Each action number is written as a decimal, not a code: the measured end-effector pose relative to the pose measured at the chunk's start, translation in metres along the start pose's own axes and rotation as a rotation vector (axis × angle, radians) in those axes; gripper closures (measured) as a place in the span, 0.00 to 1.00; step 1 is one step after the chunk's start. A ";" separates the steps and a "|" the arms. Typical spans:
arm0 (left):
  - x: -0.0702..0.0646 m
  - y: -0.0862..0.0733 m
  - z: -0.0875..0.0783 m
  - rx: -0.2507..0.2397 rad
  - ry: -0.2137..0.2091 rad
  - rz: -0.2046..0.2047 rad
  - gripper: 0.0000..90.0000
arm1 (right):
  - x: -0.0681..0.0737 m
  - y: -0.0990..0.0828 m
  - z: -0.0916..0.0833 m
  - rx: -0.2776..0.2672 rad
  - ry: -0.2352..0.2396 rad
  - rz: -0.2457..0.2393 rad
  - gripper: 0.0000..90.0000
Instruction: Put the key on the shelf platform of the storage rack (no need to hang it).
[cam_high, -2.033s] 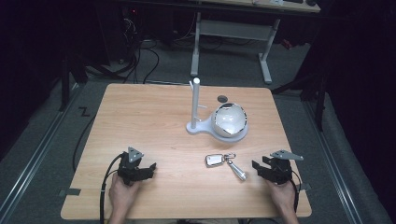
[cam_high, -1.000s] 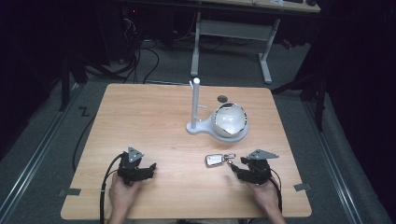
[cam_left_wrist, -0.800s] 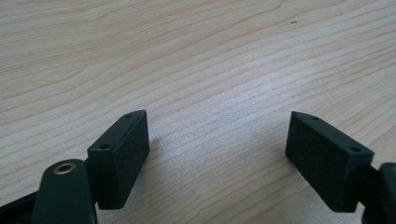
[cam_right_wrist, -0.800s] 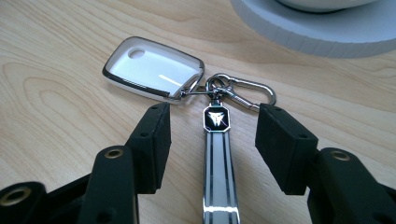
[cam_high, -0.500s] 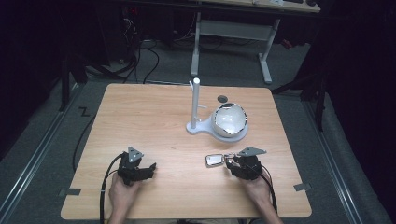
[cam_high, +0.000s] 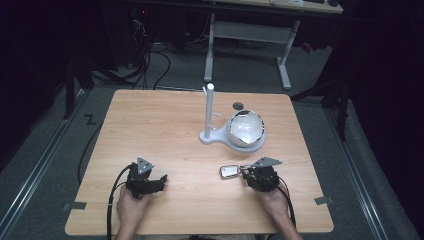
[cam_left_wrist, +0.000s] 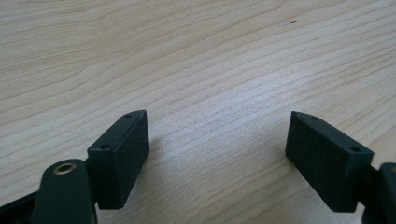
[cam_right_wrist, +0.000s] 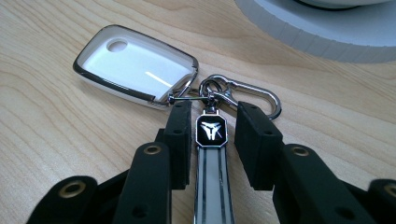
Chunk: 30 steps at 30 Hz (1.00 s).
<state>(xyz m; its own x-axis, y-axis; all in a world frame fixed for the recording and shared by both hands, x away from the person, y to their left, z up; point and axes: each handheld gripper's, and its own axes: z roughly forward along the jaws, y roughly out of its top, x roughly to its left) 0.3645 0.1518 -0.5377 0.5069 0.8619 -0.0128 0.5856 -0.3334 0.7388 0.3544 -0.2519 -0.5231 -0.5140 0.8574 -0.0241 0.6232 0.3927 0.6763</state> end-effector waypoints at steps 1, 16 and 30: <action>0.000 0.000 0.000 0.001 0.000 0.000 0.24 | 0.000 0.000 0.000 0.000 0.001 -0.006 0.79; 0.000 0.000 0.000 0.001 -0.002 0.001 0.24 | 0.001 0.003 0.000 0.015 0.011 -0.071 0.83; 0.000 0.000 0.000 0.002 -0.002 0.002 0.24 | -0.006 0.009 -0.025 -0.101 0.107 -0.041 0.83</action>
<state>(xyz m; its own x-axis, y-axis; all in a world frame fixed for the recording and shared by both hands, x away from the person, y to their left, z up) 0.3643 0.1520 -0.5375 0.5095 0.8604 -0.0131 0.5857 -0.3356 0.7378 0.3481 -0.2621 -0.4987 -0.6012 0.7988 0.0213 0.5403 0.3867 0.7474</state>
